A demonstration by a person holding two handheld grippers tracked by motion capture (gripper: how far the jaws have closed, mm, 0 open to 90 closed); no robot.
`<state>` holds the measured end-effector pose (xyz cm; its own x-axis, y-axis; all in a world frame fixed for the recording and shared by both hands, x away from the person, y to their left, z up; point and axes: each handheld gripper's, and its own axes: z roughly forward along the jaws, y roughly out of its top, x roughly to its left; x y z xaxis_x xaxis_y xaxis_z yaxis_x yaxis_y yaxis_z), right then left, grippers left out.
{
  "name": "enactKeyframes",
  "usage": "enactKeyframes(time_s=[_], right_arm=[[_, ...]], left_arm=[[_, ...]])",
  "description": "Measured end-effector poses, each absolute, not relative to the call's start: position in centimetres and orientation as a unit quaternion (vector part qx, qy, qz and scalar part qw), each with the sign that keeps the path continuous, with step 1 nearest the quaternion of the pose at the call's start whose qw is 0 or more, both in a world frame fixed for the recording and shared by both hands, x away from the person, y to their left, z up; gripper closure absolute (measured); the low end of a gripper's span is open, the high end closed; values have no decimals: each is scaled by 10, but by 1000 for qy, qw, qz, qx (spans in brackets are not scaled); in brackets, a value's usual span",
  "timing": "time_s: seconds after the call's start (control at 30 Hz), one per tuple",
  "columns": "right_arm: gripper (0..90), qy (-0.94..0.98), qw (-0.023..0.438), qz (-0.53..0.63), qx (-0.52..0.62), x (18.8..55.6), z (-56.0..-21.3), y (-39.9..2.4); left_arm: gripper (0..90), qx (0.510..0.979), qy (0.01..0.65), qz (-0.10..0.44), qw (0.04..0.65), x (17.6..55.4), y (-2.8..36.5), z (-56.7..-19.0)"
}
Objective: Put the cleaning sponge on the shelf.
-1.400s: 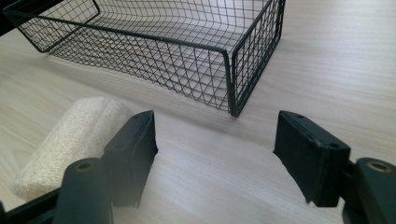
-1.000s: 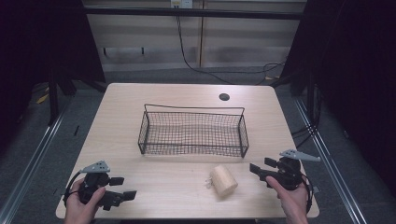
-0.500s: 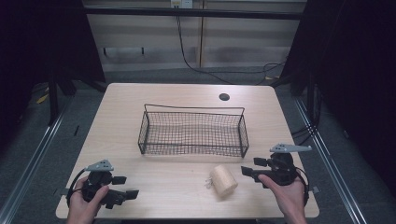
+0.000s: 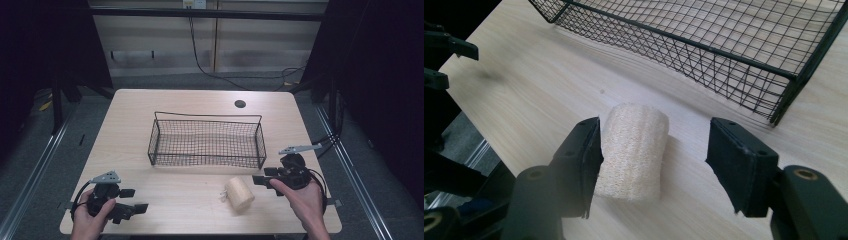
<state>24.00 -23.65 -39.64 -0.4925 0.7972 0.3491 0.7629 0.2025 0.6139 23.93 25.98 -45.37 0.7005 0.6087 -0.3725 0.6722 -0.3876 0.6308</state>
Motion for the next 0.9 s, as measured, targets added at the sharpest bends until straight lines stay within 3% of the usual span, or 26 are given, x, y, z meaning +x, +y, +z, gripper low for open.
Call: enactKeyframes(time_s=[0.5, 0.9], right_arm=[[386, 790, -3, 340, 510, 259, -390, -217], [366, 808, -61, 279, 516, 278, -385, -195]], left_arm=[[174, 832, 384, -42, 399, 240, 260, -453], [173, 832, 382, -40, 402, 239, 260, -452]])
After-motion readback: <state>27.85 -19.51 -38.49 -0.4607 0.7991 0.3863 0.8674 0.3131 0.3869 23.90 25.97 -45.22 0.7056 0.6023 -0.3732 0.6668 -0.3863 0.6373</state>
